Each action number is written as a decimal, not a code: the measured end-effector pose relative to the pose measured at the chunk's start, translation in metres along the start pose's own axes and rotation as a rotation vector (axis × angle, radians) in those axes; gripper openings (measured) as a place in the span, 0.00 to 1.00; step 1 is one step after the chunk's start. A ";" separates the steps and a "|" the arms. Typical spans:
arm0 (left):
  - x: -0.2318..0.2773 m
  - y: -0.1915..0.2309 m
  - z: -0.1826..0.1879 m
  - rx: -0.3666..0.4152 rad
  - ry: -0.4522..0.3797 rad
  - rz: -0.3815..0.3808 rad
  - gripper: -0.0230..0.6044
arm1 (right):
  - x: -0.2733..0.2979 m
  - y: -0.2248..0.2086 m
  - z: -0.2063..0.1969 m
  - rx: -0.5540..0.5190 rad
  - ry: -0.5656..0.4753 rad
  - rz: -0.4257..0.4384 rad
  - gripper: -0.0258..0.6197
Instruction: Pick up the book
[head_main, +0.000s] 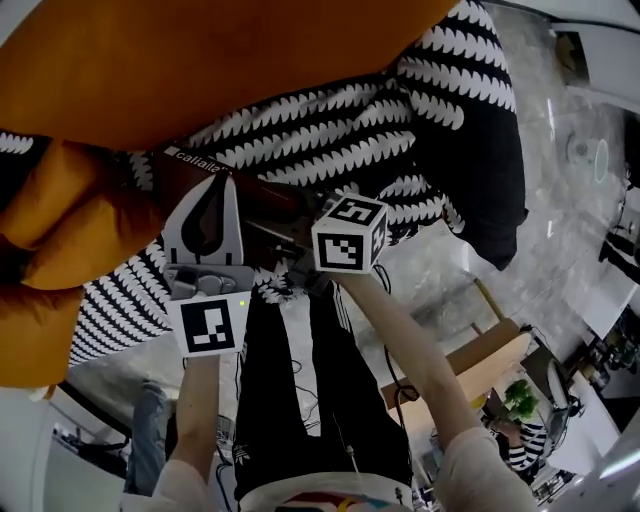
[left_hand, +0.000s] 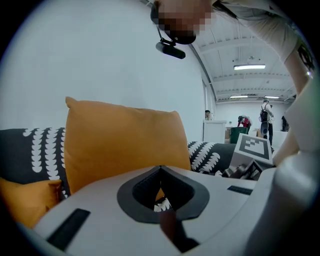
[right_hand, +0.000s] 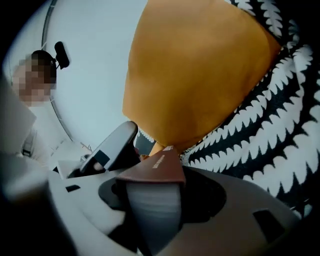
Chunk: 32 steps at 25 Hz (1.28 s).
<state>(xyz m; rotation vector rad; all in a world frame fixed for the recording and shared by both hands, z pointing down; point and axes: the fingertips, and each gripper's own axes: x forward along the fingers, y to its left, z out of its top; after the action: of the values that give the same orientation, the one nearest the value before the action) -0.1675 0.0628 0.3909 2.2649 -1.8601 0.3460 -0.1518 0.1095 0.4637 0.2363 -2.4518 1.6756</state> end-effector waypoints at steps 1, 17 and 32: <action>-0.002 0.003 -0.001 0.004 -0.001 0.005 0.05 | 0.003 0.000 0.003 0.003 -0.014 -0.008 0.43; -0.017 0.029 0.060 -0.013 -0.082 0.069 0.05 | -0.007 0.049 0.035 -0.189 0.044 -0.140 0.29; -0.062 -0.014 0.302 -0.043 -0.276 -0.016 0.05 | -0.170 0.256 0.174 -0.445 -0.386 -0.324 0.28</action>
<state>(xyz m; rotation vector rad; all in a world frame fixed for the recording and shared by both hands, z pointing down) -0.1474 0.0356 0.0845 2.3988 -1.9505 -0.0117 -0.0510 0.0456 0.1312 0.9065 -2.7772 0.9949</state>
